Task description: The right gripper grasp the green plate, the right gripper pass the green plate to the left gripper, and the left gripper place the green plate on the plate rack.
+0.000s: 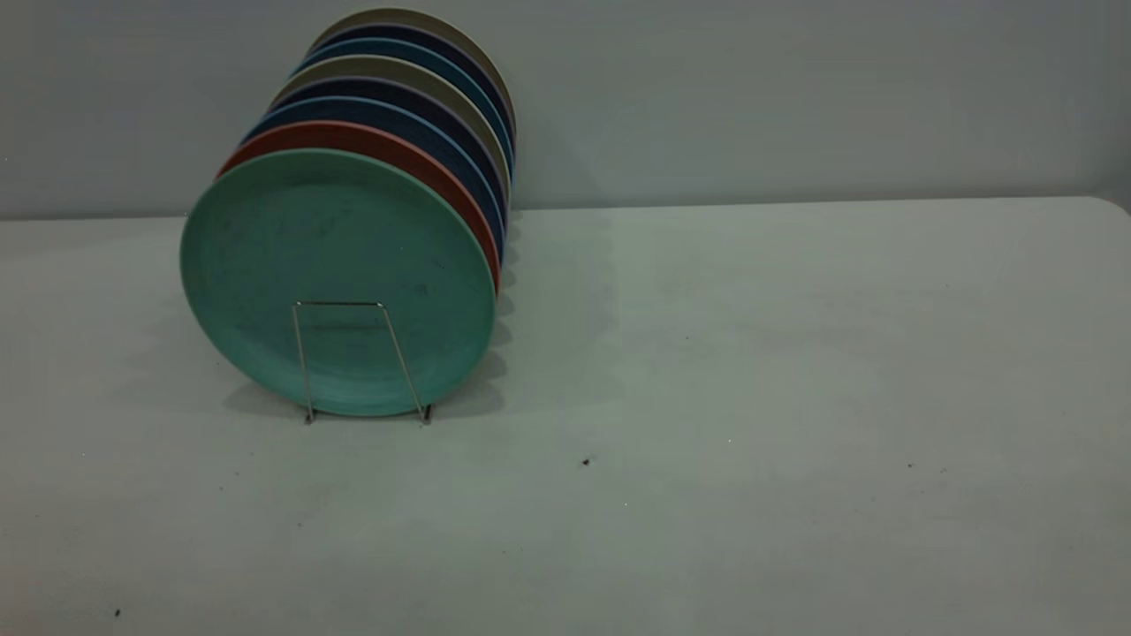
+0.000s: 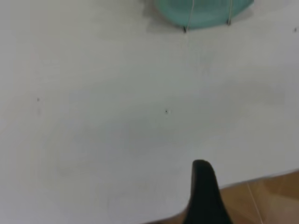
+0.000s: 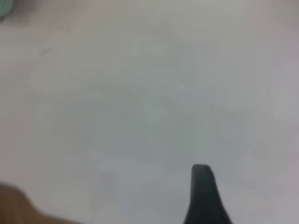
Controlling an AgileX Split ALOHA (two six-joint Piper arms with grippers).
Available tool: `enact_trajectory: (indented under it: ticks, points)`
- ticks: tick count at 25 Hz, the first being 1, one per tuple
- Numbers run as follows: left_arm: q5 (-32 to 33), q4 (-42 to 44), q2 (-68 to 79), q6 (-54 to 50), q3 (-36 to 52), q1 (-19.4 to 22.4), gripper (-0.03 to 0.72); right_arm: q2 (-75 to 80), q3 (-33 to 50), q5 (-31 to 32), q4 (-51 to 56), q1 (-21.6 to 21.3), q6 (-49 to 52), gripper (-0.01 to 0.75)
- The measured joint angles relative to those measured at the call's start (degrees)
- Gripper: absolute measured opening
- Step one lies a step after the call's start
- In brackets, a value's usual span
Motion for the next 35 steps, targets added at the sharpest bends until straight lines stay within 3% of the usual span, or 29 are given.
enact_trajectory:
  ticks: [5, 35]
  points:
    - [0.2, -0.1, -1.7, 0.1, 0.0, 0.0, 0.539, -0.1, 0.0, 0.2, 0.1, -2.0, 0.0, 0.507]
    - [0.2, 0.1, -1.8, 0.8, 0.0, 0.0, 0.539, -0.1, 0.0, 0.2, 0.1, -2.1, 0.0, 0.505]
